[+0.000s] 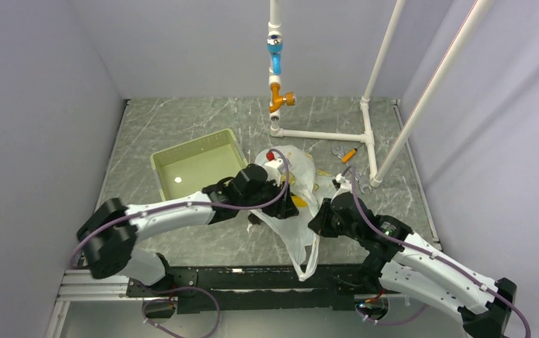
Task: Take the fake fruits out of the plastic bag
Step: Adjust the plastic bag at the center of the board, then take out the fake fruit from the plastic bag.
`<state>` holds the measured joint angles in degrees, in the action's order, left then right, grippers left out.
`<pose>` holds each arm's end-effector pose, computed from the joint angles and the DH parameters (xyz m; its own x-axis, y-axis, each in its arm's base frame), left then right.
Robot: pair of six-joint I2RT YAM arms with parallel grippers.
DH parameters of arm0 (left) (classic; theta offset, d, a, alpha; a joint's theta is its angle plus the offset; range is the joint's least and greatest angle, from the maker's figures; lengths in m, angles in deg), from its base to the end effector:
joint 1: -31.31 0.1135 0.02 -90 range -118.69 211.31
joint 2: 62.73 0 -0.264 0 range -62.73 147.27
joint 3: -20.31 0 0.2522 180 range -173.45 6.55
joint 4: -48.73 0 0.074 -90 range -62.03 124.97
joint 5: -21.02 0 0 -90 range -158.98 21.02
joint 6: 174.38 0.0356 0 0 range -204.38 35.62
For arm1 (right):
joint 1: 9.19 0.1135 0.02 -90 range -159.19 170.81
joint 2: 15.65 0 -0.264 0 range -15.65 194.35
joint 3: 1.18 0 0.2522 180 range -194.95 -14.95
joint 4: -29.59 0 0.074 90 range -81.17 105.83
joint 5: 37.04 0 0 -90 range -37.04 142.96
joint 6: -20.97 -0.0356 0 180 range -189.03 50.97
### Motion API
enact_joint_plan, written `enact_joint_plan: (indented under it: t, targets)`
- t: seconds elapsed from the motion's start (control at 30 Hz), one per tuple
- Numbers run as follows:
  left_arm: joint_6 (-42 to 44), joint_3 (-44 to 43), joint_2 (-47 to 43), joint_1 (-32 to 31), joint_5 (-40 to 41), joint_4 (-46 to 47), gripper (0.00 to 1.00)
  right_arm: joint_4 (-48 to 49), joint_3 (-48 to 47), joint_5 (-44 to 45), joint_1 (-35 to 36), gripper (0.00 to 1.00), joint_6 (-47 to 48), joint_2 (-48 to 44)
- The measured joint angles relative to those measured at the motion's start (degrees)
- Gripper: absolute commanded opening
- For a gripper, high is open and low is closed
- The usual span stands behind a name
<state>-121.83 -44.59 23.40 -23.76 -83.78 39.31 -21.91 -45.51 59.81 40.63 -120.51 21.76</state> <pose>0.1818 -0.2762 0.2303 -0.7902 0.1047 -0.6038 0.5517 0.5506 -0.6265 0.0926 0.1031 0.2275 -0.8326 0.2180 -0.5091 -0.0840 0.8589 0.5051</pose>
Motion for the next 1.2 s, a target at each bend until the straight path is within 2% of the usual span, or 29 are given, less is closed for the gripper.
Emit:
enact_joint_plan:
  t: [0.1,0.2,0.4,0.57,0.7,0.8,0.9,1.03,1.2]
  targets:
    - [2.0,-0.1,-7.1,-2.0,2.3,-4.1,0.57,0.1,-3.5,1.2,0.0,0.12,3.1,0.1]
    - [3.7,-2.9,-13.4,-3.1,4.3,-11.2,0.59,0.1,-5.9,2.3,0.0,0.12,6.0,0.3]
    - [6.7,-13.7,-16.2,-4.5,5.0,-20.5,0.59,0.1,-6.6,2.9,0.0,0.11,8.9,0.9]
    - [7.8,-15.4,-15.0,-9.4,4.1,-19.7,0.47,0.2,-6.6,2.5,0.0,0.11,9.0,0.2]
    - [8.3,-15.4,-10.5,-13.0,4.7,-17.7,0.45,0.0,-6.6,2.5,0.0,0.11,8.8,-1.8]
    - [9.4,-15.5,-7.6,-16.2,7.6,-17.0,0.25,-0.6,-6.6,2.6,0.0,0.09,8.6,-3.8]
    - [8.7,-15.4,-6.6,-18.1,13.1,-17.1,0.23,-1.6,-6.6,2.6,0.0,0.07,8.4,-5.0]
    - [5.7,-13.0,-6.4,-15.8,18.1,-14.4,0.21,-2.7,-6.1,2.0,0.0,0.02,7.3,-6.7]
    - [3.5,-9.1,-2.9,-11.6,20.4,-11.7,0.14,-3.9,-3.1,0.5,0.0,0.02,3.7,-9.4]
